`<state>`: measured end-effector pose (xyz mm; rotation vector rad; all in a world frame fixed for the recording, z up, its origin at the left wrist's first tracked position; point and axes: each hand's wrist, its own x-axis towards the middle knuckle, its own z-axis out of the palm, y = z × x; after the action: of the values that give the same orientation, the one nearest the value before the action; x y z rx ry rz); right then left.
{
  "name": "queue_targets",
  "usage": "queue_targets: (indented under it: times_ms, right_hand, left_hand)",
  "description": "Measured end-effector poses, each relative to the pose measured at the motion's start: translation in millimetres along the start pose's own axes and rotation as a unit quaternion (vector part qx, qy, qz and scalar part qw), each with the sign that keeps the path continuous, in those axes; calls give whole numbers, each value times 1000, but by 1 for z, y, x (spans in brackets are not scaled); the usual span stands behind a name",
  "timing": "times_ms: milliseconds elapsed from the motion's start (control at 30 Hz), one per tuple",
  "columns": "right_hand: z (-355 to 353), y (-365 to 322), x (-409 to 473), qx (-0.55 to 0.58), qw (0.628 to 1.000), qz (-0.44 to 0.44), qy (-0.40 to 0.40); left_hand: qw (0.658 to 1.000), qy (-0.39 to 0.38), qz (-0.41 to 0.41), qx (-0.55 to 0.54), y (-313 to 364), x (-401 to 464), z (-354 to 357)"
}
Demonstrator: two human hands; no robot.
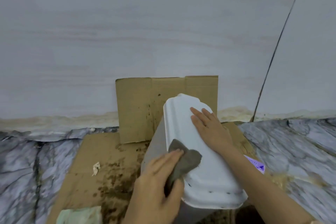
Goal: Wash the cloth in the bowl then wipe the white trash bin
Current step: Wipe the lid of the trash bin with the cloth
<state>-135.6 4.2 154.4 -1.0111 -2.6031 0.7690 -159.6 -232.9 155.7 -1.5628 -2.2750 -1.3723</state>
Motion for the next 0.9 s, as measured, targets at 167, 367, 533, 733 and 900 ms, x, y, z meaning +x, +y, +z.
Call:
queue_targets:
  times_ms: [167, 367, 533, 733, 900]
  right_hand:
    - [6, -12, 2, -11, 1000, -4, -11]
    - [11, -20, 6, -15, 1000, -14, -12]
    - [12, -13, 11, 2, 1000, -11, 4]
    - [4, -7, 7, 27, 999, -31, -7]
    - [-12, 6, -2, 46, 993, -101, -46]
  left_hand:
    - [999, 15, -32, -17, 13, -6, 3]
    - [967, -61, -199, -148, -60, 143, 18]
    - [973, 18, -175, -147, -68, 148, 20]
    - [989, 69, -50, -119, -18, 23, 11]
    - [994, 13, 6, -111, -5, 4, 14]
